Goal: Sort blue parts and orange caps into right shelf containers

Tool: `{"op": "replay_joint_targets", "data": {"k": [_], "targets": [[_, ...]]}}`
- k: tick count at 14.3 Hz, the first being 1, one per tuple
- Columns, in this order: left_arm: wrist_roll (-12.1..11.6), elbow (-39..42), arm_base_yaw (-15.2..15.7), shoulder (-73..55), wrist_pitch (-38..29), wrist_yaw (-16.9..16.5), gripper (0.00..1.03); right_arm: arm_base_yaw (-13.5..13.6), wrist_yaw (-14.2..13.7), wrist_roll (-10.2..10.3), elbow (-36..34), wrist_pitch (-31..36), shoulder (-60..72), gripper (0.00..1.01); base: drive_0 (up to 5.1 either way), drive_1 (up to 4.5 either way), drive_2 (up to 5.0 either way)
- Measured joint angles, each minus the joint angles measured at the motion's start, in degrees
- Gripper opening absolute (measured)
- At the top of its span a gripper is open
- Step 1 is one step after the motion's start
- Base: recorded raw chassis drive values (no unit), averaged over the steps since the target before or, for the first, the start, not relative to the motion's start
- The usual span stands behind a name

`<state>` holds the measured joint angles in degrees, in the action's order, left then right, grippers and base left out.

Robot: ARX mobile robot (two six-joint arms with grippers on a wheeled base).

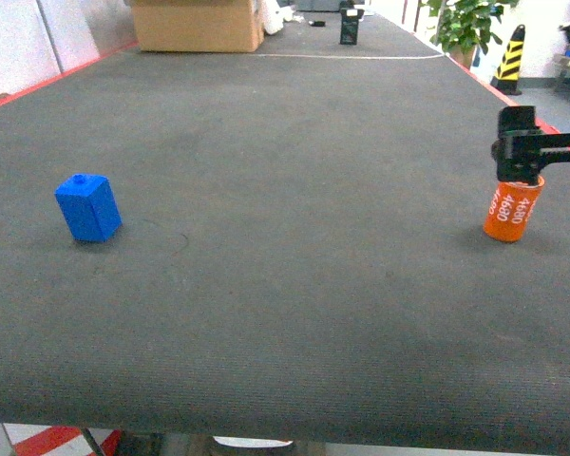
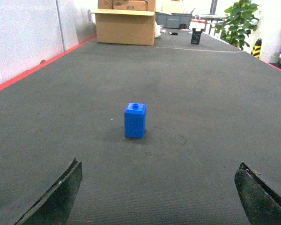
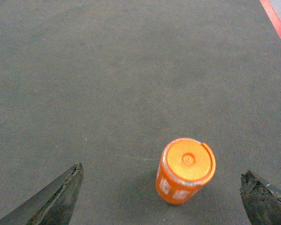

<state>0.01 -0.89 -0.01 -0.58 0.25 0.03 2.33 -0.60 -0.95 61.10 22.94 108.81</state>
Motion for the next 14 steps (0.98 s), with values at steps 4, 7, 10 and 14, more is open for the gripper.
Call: {"op": "replay_joint_targets", "data": {"k": [4,7,10,14], "targets": [[-0.02,0.0,0.0,0.0,0.0,0.0,0.98,-0.11,-3.78,0.96,14.16,-5.66,11.41,0.98,0.0,0.0,0.0],[0.0,0.0,0.0,0.0,-0.02,0.02,0.98,-1.01,-3.91,2.49,18.27,-8.41,16.41,0.98,0.0,0.0,0.0],[0.0,0.0,0.0,0.0,-0.02,0.0,0.98,-1.27,-3.87,2.6,19.04,-7.41,21.03,0.77,0.0,0.0,0.0],[0.0,0.0,0.0,0.0,0.0,0.0,0.98,-1.62,-2.23,1.29,11.89,2.23,17.35,0.45,0.0,0.0,0.0]]}}
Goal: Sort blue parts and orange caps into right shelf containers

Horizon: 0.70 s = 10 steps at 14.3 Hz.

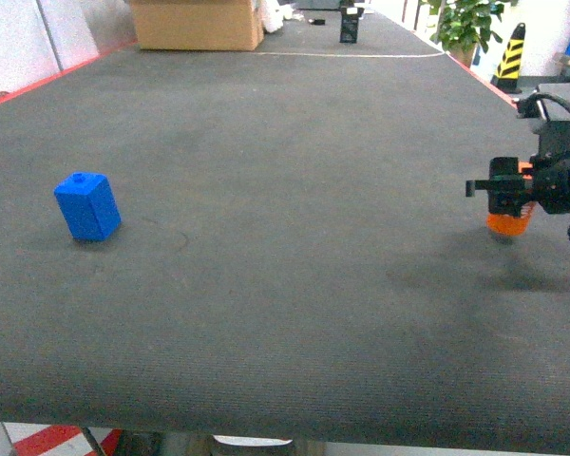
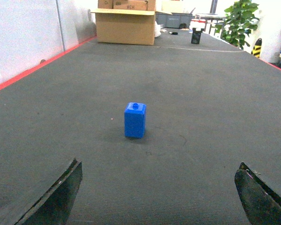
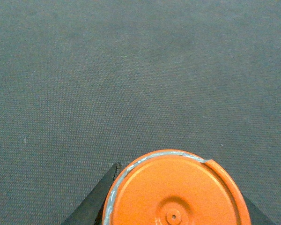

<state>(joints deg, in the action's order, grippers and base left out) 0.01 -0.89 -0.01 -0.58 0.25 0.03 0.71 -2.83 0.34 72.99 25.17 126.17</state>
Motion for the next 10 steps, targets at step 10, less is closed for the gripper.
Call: {"op": "replay_joint_targets", "data": {"k": [10], "targets": [[0.68,-3.58,-1.33,-16.0,-4.04,8.66,0.98,-2.56,3.23,-4.48,-46.4,11.17,-44.78,0.45,0.0,0.0,0.0]]}}
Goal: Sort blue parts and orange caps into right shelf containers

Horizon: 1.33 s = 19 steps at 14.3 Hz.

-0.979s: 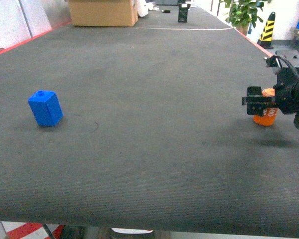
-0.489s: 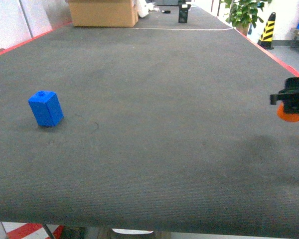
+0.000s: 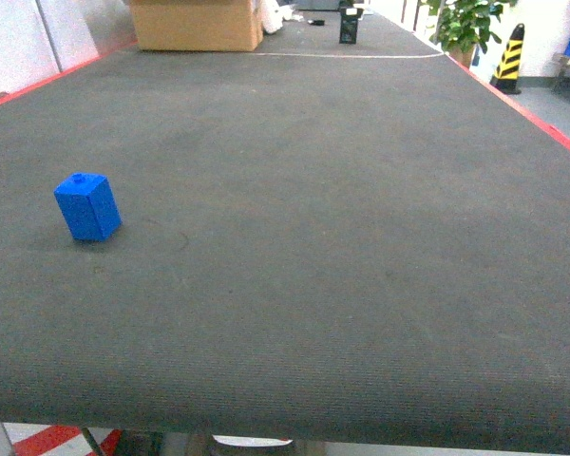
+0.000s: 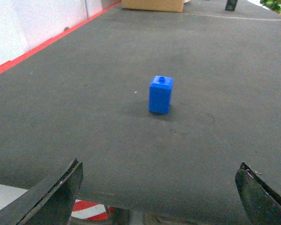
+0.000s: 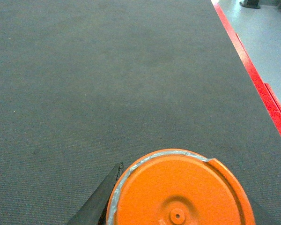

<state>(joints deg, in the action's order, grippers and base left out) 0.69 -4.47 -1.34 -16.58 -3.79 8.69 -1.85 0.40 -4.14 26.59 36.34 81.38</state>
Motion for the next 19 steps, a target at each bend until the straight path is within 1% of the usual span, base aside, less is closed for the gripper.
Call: {"op": "replay_joint_targets", "data": {"k": [1,2,3,4,5,6,7,8,11,12,15,16,18,19], "targets": [[0.17,-2.64,1.62,-10.01,-6.69,-0.46,0.98,0.28,0.0,-0.02,0.02,0.09,0.0,0.45,0.0,0.0,0.0],[-0.79,-5.6,1.49,-19.63,-13.79,-1.05,0.98,0.31,0.02,-0.02,0.02,0.0,0.0,0.45,0.0,0.0,0.0],[-1.14,-9.11,1.49,-29.53,-19.71,-3.52,0.98,0.31,0.02,-0.02,0.02,0.09,0.0,0.45,0.0,0.0,0.0],[-0.85,-12.94,1.99,-39.32,-24.26,-5.95,0.98,0.31,0.02,-0.02,0.02,0.04,0.0,0.45,0.0,0.0,0.0],[-0.55,-16.35,2.19,-47.39,-27.1,-6.75,0.98,0.31,0.02,-0.02,0.02,0.04,0.0,0.45,0.0,0.0,0.0],[0.26,-20.83,2.19,-55.49,-29.7,-6.62,0.98,0.31,0.0,-0.02,0.02,0.04,0.0,0.45,0.0,0.0,0.0],[0.46,-26.08,2.21,-62.69,-30.77,-7.45,0.98,0.31,0.02,-0.02,0.02,0.02,0.0,0.45,0.0,0.0,0.0],[0.85,-34.23,2.36,-72.54,-29.7,-9.38,0.98,0.31,0.02,-0.02,0.02,0.02,0.0,0.45,0.0,0.0,0.0],[0.09,-47.76,2.32,-88.15,-27.26,-7.69,0.98,0.31,0.02,-0.02,0.02,0.02,0.0,0.45,0.0,0.0,0.0],[-1.01,-51.54,2.32,-92.08,-26.82,-7.58,0.98,0.31,0.0,-0.02,0.02,0.02,0.0,0.45,0.0,0.0,0.0],[-1.44,-59.54,3.06,-98.01,-23.63,-9.09,0.98,0.31,0.0,-0.02,0.02,0.02,0.0,0.45,0.0,0.0,0.0],[-1.57,-61.99,3.43,-99.6,-23.3,-8.83,0.98,0.31,0.0,-0.02,0.02,0.04,0.0,0.45,0.0,0.0,0.0],[-1.79,-65.77,4.63,-102.36,-21.55,-9.97,0.98,0.31,0.02,-0.02,0.02,0.02,0.0,0.45,0.0,0.0,0.0],[-1.99,-66.75,4.96,-103.3,-21.38,-9.94,0.98,0.31,0.02,-0.02,0.02,0.02,0.0,0.45,0.0,0.0,0.0]]}}
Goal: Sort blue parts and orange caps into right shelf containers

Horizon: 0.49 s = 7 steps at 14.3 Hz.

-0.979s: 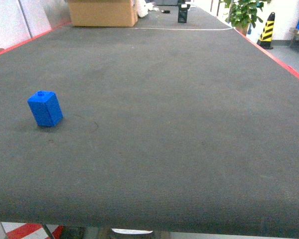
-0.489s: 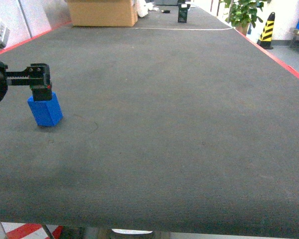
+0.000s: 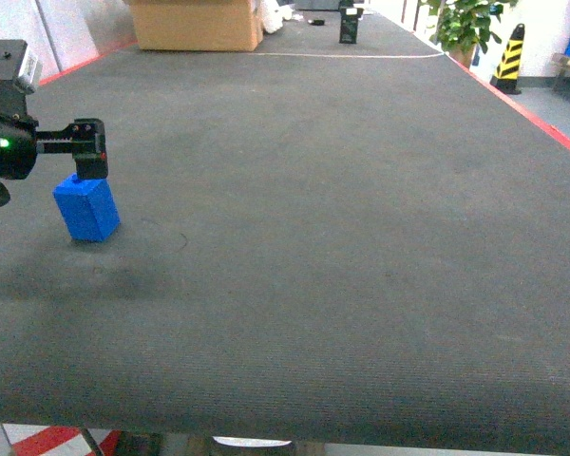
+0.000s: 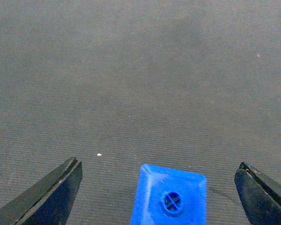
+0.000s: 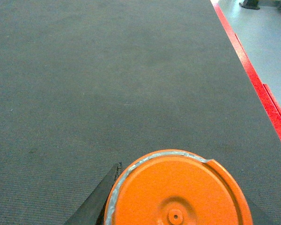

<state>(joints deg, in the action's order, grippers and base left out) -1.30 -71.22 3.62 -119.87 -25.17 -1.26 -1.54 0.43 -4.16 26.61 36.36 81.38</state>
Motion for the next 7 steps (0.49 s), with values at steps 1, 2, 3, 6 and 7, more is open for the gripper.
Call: {"op": "replay_joint_targets", "data": {"k": [1,2,3,6,7], "targets": [[0.02,-1.36,0.35,-1.07,1.27,-0.24,0.98,0.0,0.0,0.0,0.0,0.0,0.0,0.45,0.0,0.0,0.0],[0.04,-2.43,0.57,-2.14,1.95,-1.01,0.98,0.0,-0.02,0.0,0.0,0.0,0.0,0.45,0.0,0.0,0.0],[0.28,-3.28,0.61,-3.17,2.19,-1.27,0.98,0.0,0.0,0.0,0.0,0.02,0.0,0.45,0.0,0.0,0.0],[2.34,-7.34,-0.46,-9.09,4.37,-1.77,0.79,0.0,0.0,0.0,0.0,0.0,0.0,0.45,0.0,0.0,0.0],[1.92,-3.96,-0.46,-8.37,0.17,-0.83,0.49,0.0,0.0,0.0,0.0,0.0,0.0,0.45,0.0,0.0,0.0]]}}
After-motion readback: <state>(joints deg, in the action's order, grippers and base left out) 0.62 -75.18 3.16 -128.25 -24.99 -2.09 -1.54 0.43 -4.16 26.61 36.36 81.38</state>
